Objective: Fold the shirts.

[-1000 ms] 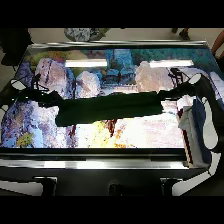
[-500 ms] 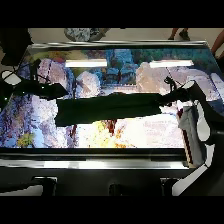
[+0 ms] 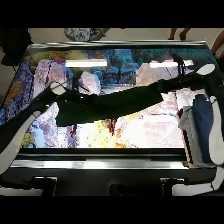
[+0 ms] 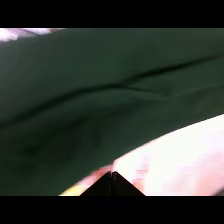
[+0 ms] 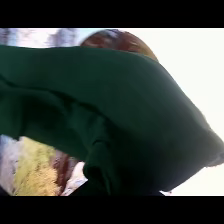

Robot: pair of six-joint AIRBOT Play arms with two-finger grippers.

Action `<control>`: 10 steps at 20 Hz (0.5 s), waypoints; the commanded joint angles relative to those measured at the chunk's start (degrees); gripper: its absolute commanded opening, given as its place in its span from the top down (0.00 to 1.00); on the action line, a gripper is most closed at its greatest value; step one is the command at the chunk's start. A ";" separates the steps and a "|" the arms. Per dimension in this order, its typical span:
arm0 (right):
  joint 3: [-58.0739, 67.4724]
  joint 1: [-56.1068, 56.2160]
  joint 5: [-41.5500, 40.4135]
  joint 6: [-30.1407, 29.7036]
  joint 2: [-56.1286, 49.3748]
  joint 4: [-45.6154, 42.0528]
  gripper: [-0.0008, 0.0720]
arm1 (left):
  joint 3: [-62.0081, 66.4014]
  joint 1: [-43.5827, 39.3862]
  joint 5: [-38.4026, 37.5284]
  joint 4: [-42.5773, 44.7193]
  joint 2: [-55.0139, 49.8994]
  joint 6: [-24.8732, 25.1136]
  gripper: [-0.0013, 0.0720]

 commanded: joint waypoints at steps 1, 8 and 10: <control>0.04 2.54 4.79 -0.26 9.99 -0.44 0.93 | -0.15 -5.73 6.84 -11.39 -5.84 0.00 0.95; 0.04 5.66 12.15 7.48 21.14 -4.66 0.92 | 0.74 -10.43 12.04 -31.82 -12.46 3.80 0.95; 0.04 5.66 13.11 8.37 22.93 -5.01 0.92 | 3.02 -13.29 12.04 -36.13 -15.21 4.57 0.95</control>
